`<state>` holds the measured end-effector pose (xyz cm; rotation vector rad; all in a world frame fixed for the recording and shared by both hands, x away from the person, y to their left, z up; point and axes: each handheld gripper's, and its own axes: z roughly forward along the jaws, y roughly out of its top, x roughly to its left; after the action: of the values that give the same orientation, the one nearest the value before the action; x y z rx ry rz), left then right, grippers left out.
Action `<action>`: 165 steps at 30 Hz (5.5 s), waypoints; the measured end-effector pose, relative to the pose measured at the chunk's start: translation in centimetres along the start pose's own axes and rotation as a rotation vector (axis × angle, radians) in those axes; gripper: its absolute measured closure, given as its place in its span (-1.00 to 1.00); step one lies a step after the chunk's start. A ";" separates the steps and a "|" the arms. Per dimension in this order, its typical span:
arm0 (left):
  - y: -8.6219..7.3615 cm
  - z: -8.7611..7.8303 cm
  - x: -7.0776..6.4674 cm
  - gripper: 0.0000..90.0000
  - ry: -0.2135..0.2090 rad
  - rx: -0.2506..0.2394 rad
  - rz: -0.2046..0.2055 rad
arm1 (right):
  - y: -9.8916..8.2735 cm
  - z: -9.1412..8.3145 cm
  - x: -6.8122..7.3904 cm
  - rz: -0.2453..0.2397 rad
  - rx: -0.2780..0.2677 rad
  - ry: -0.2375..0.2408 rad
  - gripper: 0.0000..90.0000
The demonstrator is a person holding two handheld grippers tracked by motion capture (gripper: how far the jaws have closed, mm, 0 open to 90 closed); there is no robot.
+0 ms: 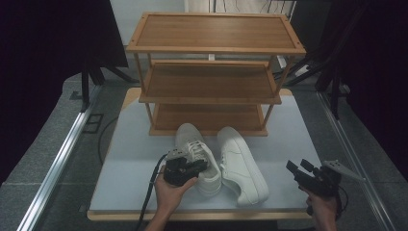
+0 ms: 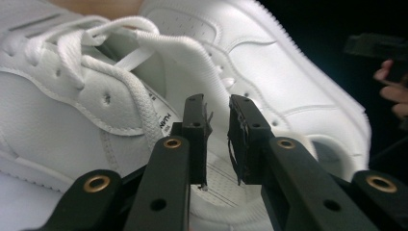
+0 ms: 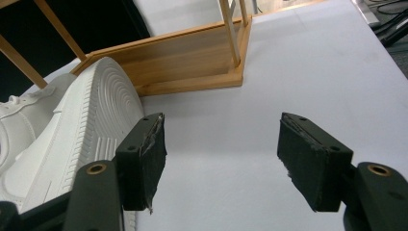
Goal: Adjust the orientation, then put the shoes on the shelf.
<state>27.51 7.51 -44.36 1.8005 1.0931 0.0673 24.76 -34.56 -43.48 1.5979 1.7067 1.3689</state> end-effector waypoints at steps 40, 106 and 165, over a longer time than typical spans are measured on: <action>-1.7 -5.8 5.5 1.00 0.084 0.100 -0.021 | -0.2 0.1 -0.1 -0.007 0.018 -0.009 -0.24; -1.3 -10.8 5.2 -0.38 -0.040 -0.269 -0.021 | -0.9 0.6 11.1 -0.414 0.114 0.289 0.94; -2.0 -9.3 5.6 -0.35 -0.055 -0.192 -0.104 | -0.8 1.9 4.2 -0.227 0.124 0.188 0.99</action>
<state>25.00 18.24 -43.36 1.5639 1.1008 0.0582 24.95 -29.89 -43.68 1.3212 2.0499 1.3570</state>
